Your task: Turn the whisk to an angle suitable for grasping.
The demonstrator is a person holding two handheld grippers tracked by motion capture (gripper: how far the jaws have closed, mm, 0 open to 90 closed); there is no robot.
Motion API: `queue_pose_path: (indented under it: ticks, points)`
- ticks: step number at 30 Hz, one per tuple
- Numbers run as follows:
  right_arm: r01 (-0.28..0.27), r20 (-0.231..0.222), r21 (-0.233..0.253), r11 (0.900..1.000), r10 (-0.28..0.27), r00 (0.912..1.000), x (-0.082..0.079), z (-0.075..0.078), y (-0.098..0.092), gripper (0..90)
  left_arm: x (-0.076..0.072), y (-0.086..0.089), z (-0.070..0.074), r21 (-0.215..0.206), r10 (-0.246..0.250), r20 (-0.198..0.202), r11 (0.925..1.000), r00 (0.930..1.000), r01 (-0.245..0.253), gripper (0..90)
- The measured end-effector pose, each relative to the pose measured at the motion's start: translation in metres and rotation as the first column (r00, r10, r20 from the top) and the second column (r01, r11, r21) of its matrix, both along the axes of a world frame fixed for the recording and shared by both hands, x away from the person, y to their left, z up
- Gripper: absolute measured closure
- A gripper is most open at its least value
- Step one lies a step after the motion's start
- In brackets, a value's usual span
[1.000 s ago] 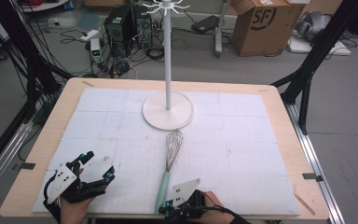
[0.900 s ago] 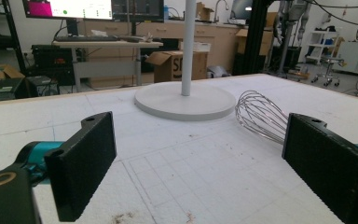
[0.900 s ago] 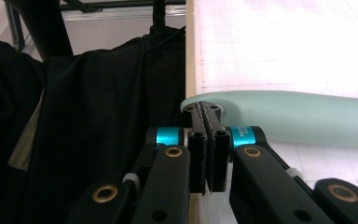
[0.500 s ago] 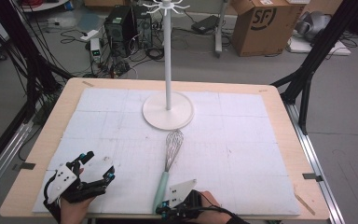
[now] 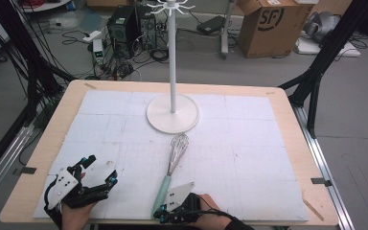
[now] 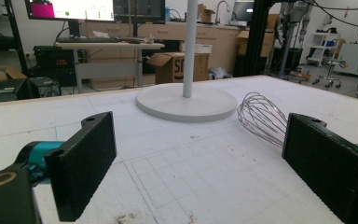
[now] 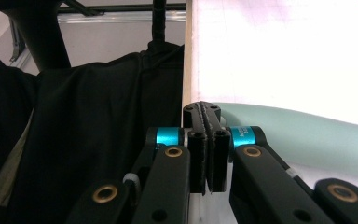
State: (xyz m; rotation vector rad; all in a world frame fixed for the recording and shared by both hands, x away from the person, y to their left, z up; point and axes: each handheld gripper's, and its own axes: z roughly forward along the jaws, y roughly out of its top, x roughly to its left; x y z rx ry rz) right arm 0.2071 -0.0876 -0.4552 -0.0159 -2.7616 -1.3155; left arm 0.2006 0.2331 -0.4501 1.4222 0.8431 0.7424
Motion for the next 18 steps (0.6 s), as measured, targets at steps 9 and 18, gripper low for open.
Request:
queue_pose_path:
  ticks: [9, 18]
  points:
    - [0.024, -0.035, 0.038, 0.999, -0.023, 0.9991, 0.009, -0.002, 0.004, 89.4, 0.0, 0.001, 0.0, -0.001, 0.003, -0.001, 1.0, 1.0, -0.003, 10.5]
    - [0.016, -0.022, 0.022, 1.0, -0.015, 0.9996, 0.015, 0.002, 0.021, 89.4, 0.0, 0.001, 0.0, -0.004, 0.005, 0.001, 1.0, 1.0, -0.005, 10.5]
